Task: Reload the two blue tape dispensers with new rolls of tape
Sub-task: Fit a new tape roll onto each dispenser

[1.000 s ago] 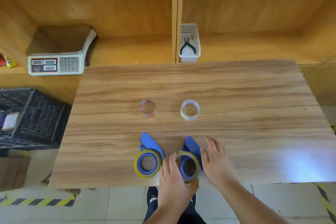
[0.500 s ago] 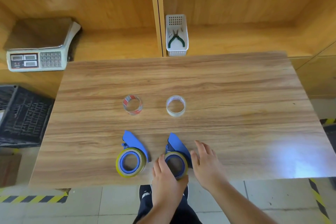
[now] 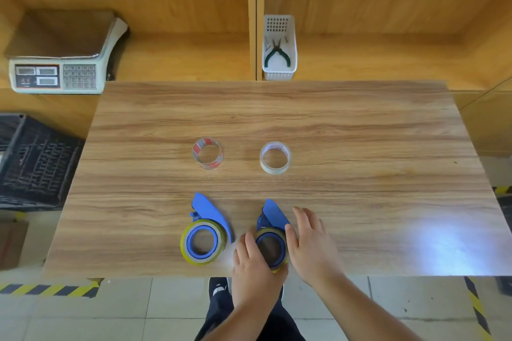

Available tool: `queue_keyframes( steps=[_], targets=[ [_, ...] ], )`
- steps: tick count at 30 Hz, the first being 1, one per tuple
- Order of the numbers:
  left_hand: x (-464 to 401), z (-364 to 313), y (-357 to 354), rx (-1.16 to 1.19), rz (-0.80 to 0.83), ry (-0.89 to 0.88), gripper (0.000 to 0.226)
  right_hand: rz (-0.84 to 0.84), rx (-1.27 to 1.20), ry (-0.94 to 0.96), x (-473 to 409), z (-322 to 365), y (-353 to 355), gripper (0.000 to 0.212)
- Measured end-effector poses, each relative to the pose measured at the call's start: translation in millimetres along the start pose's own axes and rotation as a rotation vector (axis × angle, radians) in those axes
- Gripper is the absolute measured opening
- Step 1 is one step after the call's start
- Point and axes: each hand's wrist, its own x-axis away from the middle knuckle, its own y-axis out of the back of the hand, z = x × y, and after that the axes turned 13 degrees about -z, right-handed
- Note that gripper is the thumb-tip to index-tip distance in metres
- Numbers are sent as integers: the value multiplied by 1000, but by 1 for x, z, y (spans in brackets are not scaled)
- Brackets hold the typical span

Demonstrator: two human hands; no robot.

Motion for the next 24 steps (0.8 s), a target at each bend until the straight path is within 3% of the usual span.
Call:
queue_keyframes(
  steps=[4, 7, 11, 18, 24],
  targets=[
    [4, 18, 34, -10, -8, -161, 90, -61, -8, 96, -6, 37, -7, 53],
    [-3, 46, 64, -34, -125, -237, 81, -36, -54, 135, -9, 69, -20, 58],
    [-32, 90, 101, -51, -197, -63, 89, 49, -108, 123, -6, 106, -36, 59],
    [-74, 125, 120, -2, -5, 134, 94, 232, -55, 10, 1, 137, -69, 74],
    [-97, 121, 113, 46, 149, 188, 64, 295, -19, -128, 3, 143, -86, 77]
  ],
)
